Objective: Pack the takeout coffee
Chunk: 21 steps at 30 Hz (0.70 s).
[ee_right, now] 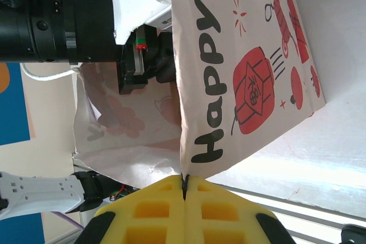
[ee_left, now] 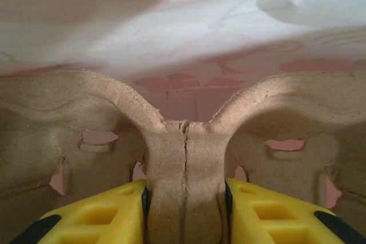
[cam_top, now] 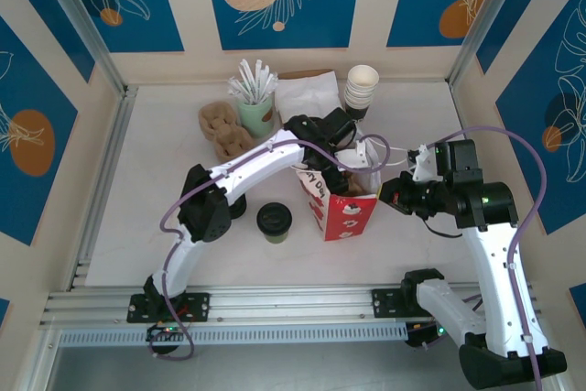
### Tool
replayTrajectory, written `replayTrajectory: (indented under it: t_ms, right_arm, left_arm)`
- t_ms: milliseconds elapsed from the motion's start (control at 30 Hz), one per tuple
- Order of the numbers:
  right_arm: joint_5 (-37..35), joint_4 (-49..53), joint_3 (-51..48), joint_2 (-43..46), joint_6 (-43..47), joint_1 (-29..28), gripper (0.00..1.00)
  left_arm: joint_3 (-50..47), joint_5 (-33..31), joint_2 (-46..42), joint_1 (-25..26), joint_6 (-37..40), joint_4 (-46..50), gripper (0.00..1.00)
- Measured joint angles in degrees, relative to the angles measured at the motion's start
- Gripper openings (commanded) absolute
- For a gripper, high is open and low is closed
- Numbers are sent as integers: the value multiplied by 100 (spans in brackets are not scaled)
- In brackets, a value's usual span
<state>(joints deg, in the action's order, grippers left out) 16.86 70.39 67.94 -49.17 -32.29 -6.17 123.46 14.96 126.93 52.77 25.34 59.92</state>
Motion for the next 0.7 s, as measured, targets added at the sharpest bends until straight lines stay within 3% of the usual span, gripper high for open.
replayTrajectory:
  t_ms: [700]
  right_arm:
    - [2,0,11,-2,0,4,6]
  left_arm:
    - [-236,4,90,0,-66,-155,40]
